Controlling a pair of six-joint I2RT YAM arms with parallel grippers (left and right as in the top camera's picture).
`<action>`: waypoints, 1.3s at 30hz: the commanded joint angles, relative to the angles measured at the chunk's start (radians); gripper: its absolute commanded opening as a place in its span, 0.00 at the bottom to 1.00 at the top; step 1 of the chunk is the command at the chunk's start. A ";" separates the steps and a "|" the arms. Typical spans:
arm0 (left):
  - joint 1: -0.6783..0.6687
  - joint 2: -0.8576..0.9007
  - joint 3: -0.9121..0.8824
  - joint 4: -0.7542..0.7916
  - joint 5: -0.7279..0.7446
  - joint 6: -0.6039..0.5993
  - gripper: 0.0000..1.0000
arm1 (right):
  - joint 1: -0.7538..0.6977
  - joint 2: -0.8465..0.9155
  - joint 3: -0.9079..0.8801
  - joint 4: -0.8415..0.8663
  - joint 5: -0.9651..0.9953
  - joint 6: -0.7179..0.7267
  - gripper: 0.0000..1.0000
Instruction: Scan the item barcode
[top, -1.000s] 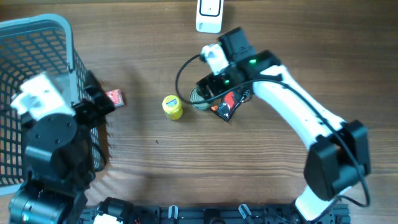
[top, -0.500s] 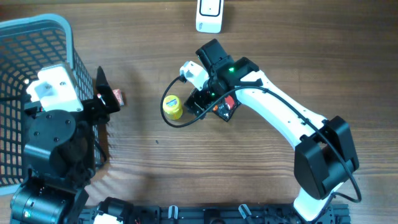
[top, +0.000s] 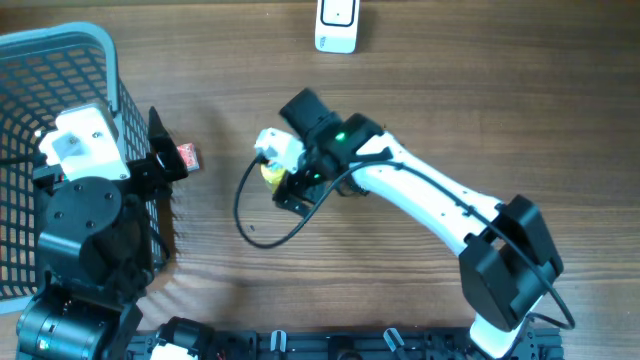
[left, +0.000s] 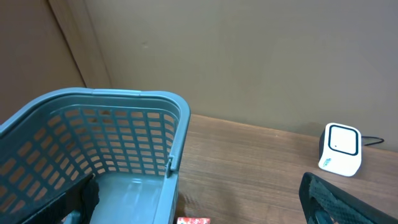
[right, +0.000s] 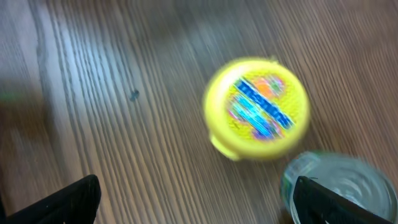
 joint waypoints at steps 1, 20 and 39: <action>0.005 -0.014 0.009 0.003 -0.018 0.017 1.00 | 0.003 0.045 0.024 0.034 0.049 -0.014 1.00; 0.005 -0.021 0.009 0.003 -0.052 0.000 1.00 | 0.003 0.133 0.024 0.211 0.101 0.014 1.00; 0.005 -0.021 0.009 0.003 -0.052 0.000 1.00 | 0.003 0.215 0.026 0.315 0.075 0.069 1.00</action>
